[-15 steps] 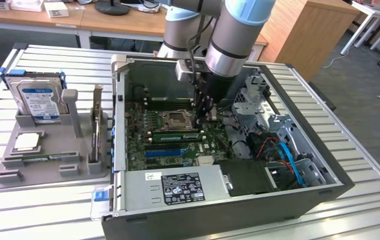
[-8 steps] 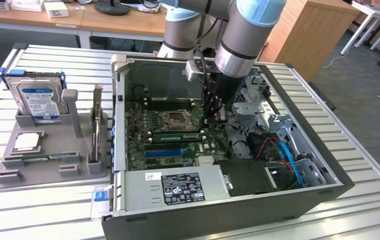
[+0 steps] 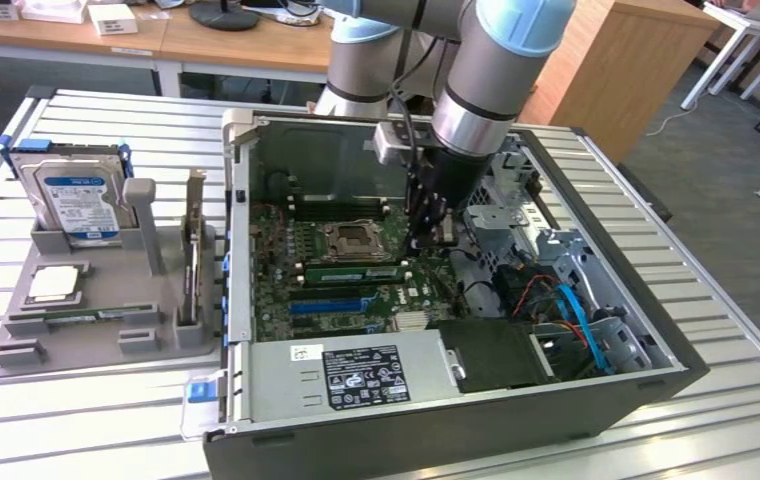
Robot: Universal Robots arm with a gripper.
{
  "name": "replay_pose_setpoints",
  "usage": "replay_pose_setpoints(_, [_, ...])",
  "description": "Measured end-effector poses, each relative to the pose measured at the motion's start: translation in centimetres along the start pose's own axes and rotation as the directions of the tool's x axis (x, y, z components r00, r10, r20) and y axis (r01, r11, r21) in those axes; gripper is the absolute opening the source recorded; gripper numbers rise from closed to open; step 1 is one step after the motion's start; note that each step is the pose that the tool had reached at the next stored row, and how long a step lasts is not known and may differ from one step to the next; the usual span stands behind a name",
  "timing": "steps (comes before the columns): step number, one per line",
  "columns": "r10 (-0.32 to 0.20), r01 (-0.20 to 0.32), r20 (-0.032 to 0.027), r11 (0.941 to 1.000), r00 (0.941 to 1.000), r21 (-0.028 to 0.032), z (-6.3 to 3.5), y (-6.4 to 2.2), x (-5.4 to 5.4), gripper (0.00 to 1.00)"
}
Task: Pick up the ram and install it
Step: 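Press down the ram until it locks into place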
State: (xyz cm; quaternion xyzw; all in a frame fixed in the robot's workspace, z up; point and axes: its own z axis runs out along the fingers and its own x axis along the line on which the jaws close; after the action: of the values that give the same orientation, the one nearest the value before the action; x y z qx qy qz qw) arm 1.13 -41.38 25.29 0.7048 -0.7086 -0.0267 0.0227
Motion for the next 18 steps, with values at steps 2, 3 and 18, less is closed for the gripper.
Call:
replay_pose_setpoints(2, [0.0, 0.0, 0.0, 1.0, 1.0, 0.0, 0.28, -0.02, 0.0, 0.1])
replay_pose_setpoints(3, [0.0, 0.0, 0.0, 1.0, 1.0, 0.0001, 0.42, -0.03, 0.0, 0.1])
replay_pose_setpoints(18, [0.0, 0.0, 0.0001, 1.0, 1.0, 0.0001, 1.42, -0.1, -0.2, 0.1])
